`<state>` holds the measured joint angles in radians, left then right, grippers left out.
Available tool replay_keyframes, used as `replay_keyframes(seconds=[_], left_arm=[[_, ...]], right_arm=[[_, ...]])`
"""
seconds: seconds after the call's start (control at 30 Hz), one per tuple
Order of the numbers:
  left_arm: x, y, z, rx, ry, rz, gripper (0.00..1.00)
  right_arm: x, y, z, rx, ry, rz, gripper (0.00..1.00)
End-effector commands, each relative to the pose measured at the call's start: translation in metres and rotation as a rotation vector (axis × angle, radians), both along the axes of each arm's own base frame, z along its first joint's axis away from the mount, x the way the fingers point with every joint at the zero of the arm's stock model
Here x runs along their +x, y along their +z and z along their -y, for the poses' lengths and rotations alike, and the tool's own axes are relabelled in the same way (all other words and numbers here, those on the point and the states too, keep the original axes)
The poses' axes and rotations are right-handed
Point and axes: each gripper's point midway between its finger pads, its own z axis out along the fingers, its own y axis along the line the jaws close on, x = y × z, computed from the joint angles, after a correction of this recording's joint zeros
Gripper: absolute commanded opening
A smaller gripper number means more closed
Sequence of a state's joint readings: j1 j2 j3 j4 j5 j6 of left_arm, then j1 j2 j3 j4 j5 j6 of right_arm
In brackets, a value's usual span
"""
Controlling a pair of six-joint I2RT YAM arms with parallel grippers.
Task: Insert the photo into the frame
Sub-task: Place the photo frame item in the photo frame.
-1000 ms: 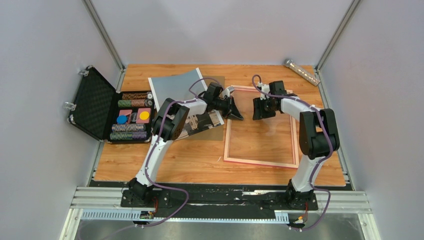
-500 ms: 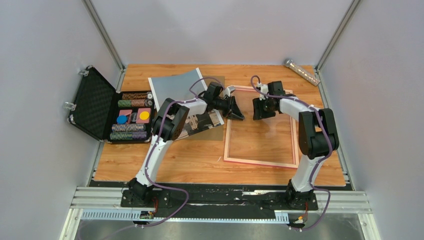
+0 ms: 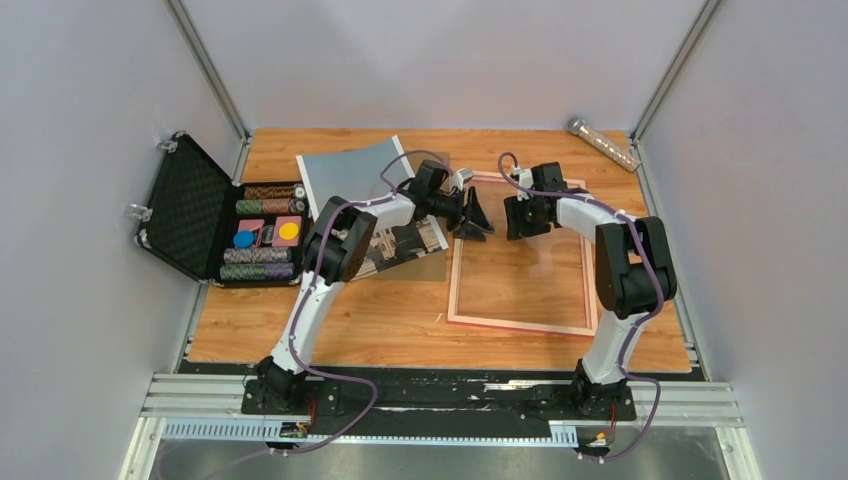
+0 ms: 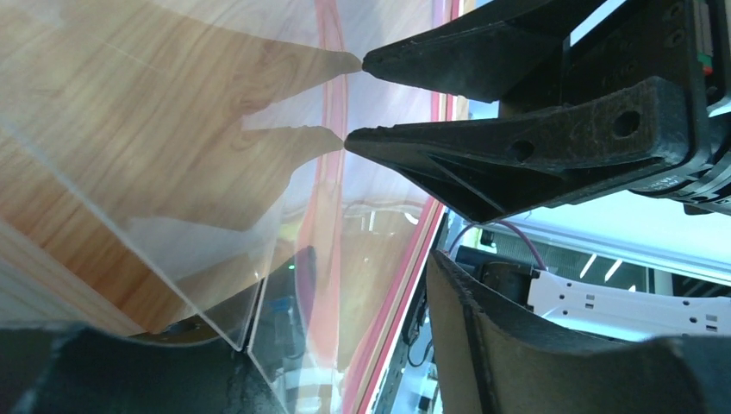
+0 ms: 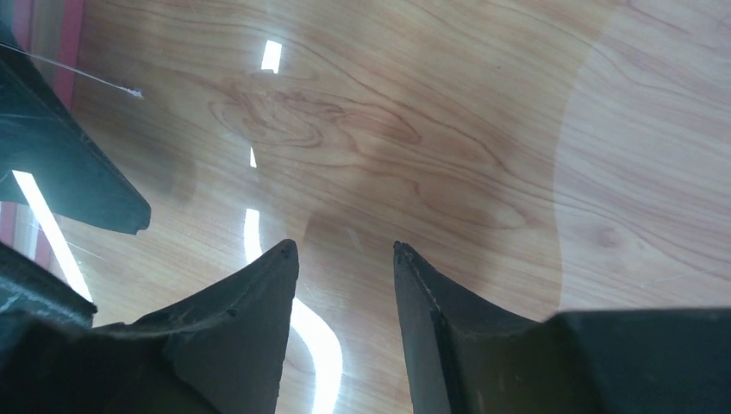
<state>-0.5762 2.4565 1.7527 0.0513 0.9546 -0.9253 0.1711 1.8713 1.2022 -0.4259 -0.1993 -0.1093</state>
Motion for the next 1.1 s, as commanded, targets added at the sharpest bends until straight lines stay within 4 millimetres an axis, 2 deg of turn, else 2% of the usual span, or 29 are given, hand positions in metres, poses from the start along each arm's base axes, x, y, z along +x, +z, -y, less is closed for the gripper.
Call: replay_keyframes(seconds=[0.0, 0.47, 0.73, 1.07], left_arm=[[-0.004, -0.009, -0.005, 0.080, -0.001, 0.034, 0.62], [-0.006, -0.009, -0.009, 0.119, -0.005, 0.043, 0.87], [-0.007, -0.008, -0.015, 0.166, -0.007, 0.062, 0.93], [-0.007, -0.003, -0.024, 0.222, -0.005, 0.099, 0.97]], right_arm=[[0.005, -0.003, 0.008, -0.045, -0.021, 0.026, 0.48], [0.004, -0.008, 0.011, -0.067, -0.025, 0.020, 0.47], [0.003, -0.008, 0.011, -0.067, -0.025, 0.019, 0.47], [0.002, -0.007, 0.011, -0.066, -0.024, 0.022, 0.47]])
